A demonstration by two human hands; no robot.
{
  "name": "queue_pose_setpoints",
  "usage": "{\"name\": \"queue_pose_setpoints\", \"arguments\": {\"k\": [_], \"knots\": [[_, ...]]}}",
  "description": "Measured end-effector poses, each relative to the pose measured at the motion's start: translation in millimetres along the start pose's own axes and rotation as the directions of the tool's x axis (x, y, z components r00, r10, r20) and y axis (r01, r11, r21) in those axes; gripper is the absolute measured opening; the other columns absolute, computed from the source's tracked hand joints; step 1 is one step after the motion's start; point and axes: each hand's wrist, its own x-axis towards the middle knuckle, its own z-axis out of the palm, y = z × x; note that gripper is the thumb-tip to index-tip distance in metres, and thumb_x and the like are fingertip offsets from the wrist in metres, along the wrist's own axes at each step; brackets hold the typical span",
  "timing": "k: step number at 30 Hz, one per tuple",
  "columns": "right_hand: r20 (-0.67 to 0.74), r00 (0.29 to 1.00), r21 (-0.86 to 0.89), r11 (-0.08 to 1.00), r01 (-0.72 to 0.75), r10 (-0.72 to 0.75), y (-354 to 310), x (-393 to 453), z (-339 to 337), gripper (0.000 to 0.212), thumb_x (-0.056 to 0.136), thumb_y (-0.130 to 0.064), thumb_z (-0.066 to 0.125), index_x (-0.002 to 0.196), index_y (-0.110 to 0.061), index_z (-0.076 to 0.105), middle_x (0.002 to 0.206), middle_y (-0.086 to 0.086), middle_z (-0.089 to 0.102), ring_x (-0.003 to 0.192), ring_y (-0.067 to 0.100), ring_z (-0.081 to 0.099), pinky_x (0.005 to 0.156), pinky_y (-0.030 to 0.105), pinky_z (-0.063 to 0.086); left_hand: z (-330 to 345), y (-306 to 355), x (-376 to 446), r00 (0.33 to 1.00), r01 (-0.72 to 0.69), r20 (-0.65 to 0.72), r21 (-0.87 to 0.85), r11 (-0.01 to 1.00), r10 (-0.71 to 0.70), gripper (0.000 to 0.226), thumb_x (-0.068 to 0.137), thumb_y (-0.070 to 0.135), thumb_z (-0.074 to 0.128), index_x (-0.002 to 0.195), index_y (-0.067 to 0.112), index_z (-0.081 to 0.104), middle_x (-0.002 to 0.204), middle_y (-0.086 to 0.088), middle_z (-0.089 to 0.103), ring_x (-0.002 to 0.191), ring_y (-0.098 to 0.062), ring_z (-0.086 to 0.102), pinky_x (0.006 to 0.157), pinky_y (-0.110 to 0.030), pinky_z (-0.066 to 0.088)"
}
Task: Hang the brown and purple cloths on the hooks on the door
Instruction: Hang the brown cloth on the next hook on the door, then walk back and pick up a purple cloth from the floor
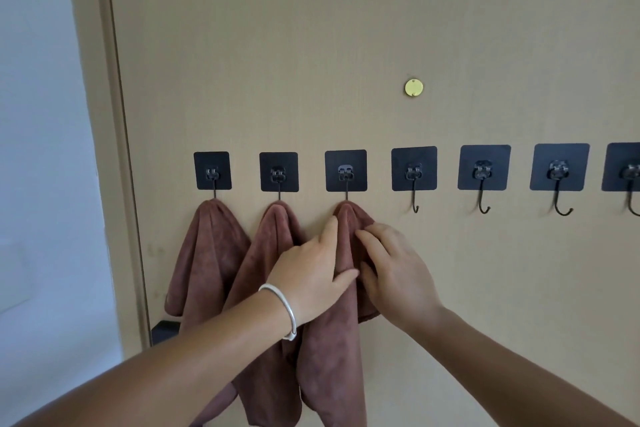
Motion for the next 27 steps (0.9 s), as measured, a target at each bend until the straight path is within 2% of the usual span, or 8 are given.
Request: {"name": "queue_pose_setpoints", "arguments": {"k": [3,6,8,10,12,15,22,27], "knots": [[0.046,0.998,-0.079,0.995,0.056,-0.052,5.9,-4.4,2.9,0.044,0.078,0.003,0.068,0.121,0.004,0.060,0.120,0.018,0.062,0.121,0.034,0.055,0.094,0.043,0.051,9.3,-7.1,-4.1,0.996,0.032,0.076,0.066,0.997,-0.037,0.062,0.093,0.040,0.051,0.141,0.018,0.020,0.124,-0.001,0.058,0.102,-0.027,0.062,0.078,-0.034,0.048],[0.047,0.995,-0.111,0.990,0.089,-0.085,11.3,-5.7,0.0,0.046,0.076,0.002,0.072,0.121,0.003,0.061,0.120,0.017,0.063,0.121,0.032,0.055,0.095,0.040,0.051,9.8,-10.7,-4.4,0.995,0.062,0.073,0.028,0.998,-0.064,0.063,0.092,0.043,0.049,0.143,0.018,0.021,0.127,-0.002,0.057,0.105,-0.025,0.061,0.085,-0.038,0.051],[0.020,0.996,-0.108,0.990,0.093,-0.091,12.9,-4.2,-3.8,0.044,0.076,0.001,0.072,0.119,0.003,0.062,0.120,0.016,0.063,0.121,0.031,0.056,0.097,0.038,0.050,6.4,-8.7,-1.6,0.999,0.051,0.006,-0.006,0.999,-0.051,0.071,0.092,0.047,0.046,0.148,0.018,0.014,0.138,-0.001,0.048,0.115,-0.021,0.056,0.091,-0.036,0.050],[-0.004,0.997,-0.107,0.991,0.074,-0.075,13.4,-2.7,-9.6,0.044,0.076,0.002,0.071,0.119,0.003,0.062,0.122,0.016,0.062,0.122,0.030,0.055,0.097,0.040,0.050,1.2,-3.6,3.5,0.994,0.000,-0.110,0.026,1.000,0.003,0.073,0.091,0.049,0.043,0.150,0.017,0.013,0.148,0.000,0.036,0.130,-0.017,0.042,0.102,-0.032,0.043],[-0.030,0.998,-0.106,0.993,0.060,-0.063,12.9,-2.6,-16.0,0.045,0.076,0.004,0.070,0.120,0.002,0.062,0.123,0.016,0.062,0.122,0.031,0.054,0.098,0.041,0.049,-5.3,3.2,9.2,0.972,-0.074,-0.214,0.135,0.988,0.102,0.070,0.092,0.048,0.042,0.149,0.015,0.019,0.152,0.001,0.029,0.138,-0.015,0.029,0.110,-0.030,0.032],[-0.051,0.997,-0.129,0.991,0.044,-0.051,14.2,-8.5,-28.1,0.048,0.075,0.003,0.069,0.122,0.000,0.061,0.124,0.015,0.061,0.123,0.031,0.054,0.103,0.038,0.044,-8.2,16.9,14.5,0.953,-0.133,-0.241,0.210,0.969,0.183,0.063,0.093,0.044,0.041,0.148,0.015,0.029,0.153,-0.002,0.030,0.143,-0.017,0.022,0.116,-0.035,0.023],[0.010,0.994,-0.290,0.952,-0.102,0.109,35.1,-26.1,-63.0,0.056,0.081,-0.016,0.071,0.133,-0.003,0.052,0.134,0.013,0.054,0.132,0.029,0.044,0.112,0.035,0.028,12.0,51.5,23.9,0.964,-0.144,-0.189,0.215,0.966,0.186,0.066,0.094,0.046,0.032,0.150,0.014,0.021,0.159,-0.005,0.017,0.147,-0.022,0.006,0.119,-0.046,0.011],[-0.026,0.970,-0.380,0.895,-0.235,0.243,45.5,-40.1,-91.8,0.057,0.081,-0.019,0.072,0.133,-0.006,0.052,0.135,0.012,0.053,0.133,0.030,0.042,0.112,0.040,0.031,26.1,77.8,41.8,0.943,-0.252,-0.190,0.128,0.959,0.273,0.068,0.094,0.047,0.033,0.151,0.015,0.015,0.160,-0.004,0.011,0.147,-0.021,0.000,0.119,-0.047,0.007]]}}
